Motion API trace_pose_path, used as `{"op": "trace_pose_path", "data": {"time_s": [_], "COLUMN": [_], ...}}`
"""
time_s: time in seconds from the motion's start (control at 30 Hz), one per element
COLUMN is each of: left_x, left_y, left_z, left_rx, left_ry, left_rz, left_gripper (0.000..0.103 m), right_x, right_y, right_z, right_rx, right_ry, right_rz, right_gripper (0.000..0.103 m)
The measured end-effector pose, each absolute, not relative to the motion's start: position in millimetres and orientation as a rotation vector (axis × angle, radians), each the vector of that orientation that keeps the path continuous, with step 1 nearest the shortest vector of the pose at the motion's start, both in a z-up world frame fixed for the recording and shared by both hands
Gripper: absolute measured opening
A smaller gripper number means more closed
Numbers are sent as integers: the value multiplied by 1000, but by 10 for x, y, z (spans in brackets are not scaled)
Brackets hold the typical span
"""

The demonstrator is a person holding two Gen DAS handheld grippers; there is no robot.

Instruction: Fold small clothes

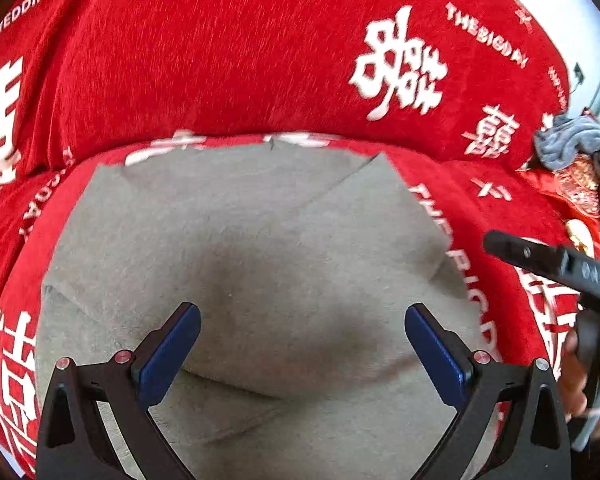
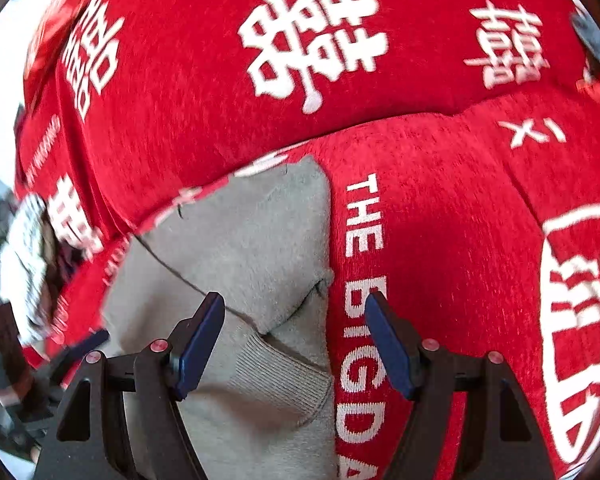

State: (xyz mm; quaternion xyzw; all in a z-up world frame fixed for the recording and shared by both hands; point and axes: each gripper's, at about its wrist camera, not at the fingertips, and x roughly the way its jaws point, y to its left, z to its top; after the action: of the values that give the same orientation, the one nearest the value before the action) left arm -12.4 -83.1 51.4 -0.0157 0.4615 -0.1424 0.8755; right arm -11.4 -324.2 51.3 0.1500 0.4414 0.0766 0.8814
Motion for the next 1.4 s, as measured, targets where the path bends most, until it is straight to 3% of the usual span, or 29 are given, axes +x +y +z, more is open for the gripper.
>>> {"op": "trace_pose_path", "data": {"time_s": [0.1,0.3,0.47,0.97,1.2,1.4], "left_x": [-135,-213,-150,-495,-820,-1056], "left_y": [-877,-523,-96,535,292,-13], "left_z": [346,207,75,40,248,-4], "left_rx": [46,71,-12,-51,-87,94], "left_ry": [1016,1000,1034,1018,938,952], "left_rz": [-280,-211,-187,-78,-221,-203], "left_gripper": [102,102,102,103,103,103], "right_x": [-101,-221,-223,-382,-919,-1152], "right_y": [-3080,-2853,-2436,-2739,-2189,-1681], "right_z": [372,294,26,71,253,-143], "right_rx": [231,174,-133,18,-41,-225], "right_ry": [1000,982,997,1012,883,923], "right_rz": [169,247,189,50,176,243], "right_gripper": [76,75,74,76,76,77]}}
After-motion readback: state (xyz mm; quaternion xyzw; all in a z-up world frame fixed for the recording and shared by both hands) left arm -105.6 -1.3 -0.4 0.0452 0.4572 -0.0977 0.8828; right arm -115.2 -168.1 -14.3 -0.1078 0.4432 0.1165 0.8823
